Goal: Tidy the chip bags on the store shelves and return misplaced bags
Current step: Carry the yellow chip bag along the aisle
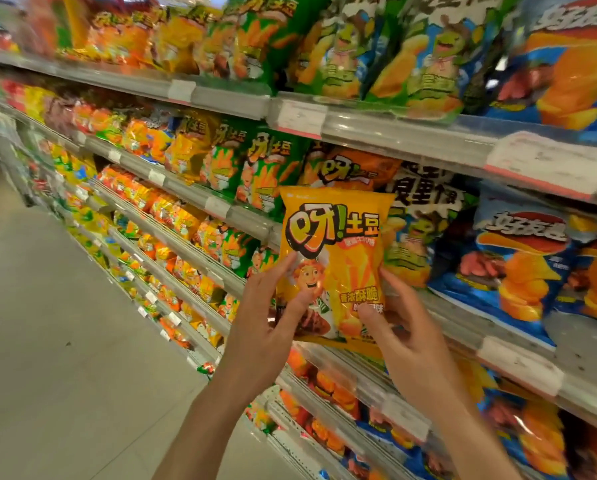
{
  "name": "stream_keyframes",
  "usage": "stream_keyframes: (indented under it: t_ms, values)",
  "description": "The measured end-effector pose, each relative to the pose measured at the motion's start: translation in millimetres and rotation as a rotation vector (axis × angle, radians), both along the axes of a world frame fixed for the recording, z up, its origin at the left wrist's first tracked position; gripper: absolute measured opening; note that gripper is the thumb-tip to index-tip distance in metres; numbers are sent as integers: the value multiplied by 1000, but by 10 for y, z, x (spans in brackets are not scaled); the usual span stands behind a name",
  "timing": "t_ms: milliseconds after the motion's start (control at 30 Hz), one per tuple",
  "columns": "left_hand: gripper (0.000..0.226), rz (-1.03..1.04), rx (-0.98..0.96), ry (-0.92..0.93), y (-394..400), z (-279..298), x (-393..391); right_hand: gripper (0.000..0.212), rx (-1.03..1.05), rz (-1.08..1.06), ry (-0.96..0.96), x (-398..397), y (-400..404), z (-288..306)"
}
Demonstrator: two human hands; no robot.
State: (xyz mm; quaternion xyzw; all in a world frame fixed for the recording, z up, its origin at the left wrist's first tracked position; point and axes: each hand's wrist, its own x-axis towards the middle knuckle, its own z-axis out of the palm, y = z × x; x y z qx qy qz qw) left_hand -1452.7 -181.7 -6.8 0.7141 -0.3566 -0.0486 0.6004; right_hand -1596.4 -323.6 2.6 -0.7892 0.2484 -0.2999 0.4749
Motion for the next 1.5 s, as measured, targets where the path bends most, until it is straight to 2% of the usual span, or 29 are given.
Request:
stream_keyframes:
  t_ms: [200,333,433,600,800,1100,1300,1500]
  values:
    - [53,112,-18,12,653,-96,1015,65,15,139,-8,1201,487,-93]
    - [57,209,-31,37,1024,-193,1509,71,34,236,30,1842,750,-180]
    - [58,279,-26,45,1221,-299,1827,68,45,295,38,2295,883,-257]
    - [57,360,-9,60,1405,-478,2396,57,90,356,70,2980,988,-410]
    - [55,414,28,113,1500,-583,3282,56,105,455,64,4038,985,-625]
    - [54,569,91,-10,1745,-330,4781,56,174,609,-3,5798,1126,-506]
    - [49,539,7,26,1807,-357,5649,65,121,592,23,6680,1176,-490]
    - [49,378,-75,60,1656,-368,6719,62,77,408,25,7450,1156,-485]
